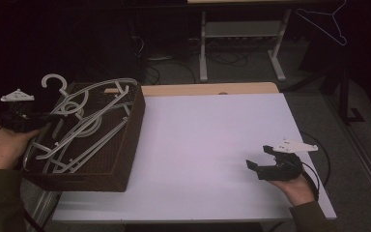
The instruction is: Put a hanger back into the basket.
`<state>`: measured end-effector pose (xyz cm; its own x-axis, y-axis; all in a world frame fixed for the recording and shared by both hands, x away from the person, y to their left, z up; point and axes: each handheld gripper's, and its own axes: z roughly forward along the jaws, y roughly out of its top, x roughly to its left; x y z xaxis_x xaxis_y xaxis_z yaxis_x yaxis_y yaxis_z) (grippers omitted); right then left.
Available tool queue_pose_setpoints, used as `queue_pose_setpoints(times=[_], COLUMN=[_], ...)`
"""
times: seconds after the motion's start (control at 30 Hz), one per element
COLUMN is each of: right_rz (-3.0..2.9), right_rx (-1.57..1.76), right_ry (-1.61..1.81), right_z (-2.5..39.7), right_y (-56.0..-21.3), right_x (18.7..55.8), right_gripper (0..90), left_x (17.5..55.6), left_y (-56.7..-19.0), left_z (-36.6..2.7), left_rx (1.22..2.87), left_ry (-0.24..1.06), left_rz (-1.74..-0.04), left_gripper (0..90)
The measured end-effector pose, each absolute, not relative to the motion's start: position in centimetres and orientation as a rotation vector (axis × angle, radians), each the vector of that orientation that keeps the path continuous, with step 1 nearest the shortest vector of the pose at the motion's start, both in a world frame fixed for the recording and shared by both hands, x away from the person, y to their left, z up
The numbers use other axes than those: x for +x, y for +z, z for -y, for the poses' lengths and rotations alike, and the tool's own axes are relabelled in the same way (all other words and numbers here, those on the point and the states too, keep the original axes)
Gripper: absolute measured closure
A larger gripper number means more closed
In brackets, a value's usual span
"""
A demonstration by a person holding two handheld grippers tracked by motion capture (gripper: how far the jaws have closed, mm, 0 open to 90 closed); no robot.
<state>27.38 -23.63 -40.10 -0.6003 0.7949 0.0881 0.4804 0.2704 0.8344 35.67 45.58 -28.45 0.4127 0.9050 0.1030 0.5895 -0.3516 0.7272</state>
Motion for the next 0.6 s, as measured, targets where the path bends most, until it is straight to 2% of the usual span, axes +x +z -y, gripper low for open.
queue_pose_setpoints(times=[0.6], right_rz=[-2.194], right_rx=[1.159], right_ry=[1.25], right_z=[23.9], right_y=[-40.1], right_x=[27.4], right_gripper=[15.2], left_x=[37.5], left_y=[-31.9], left_z=[-44.1], left_rx=[2.176], left_ry=[0.662], left_rz=[-1.307], left_gripper=[82.3])
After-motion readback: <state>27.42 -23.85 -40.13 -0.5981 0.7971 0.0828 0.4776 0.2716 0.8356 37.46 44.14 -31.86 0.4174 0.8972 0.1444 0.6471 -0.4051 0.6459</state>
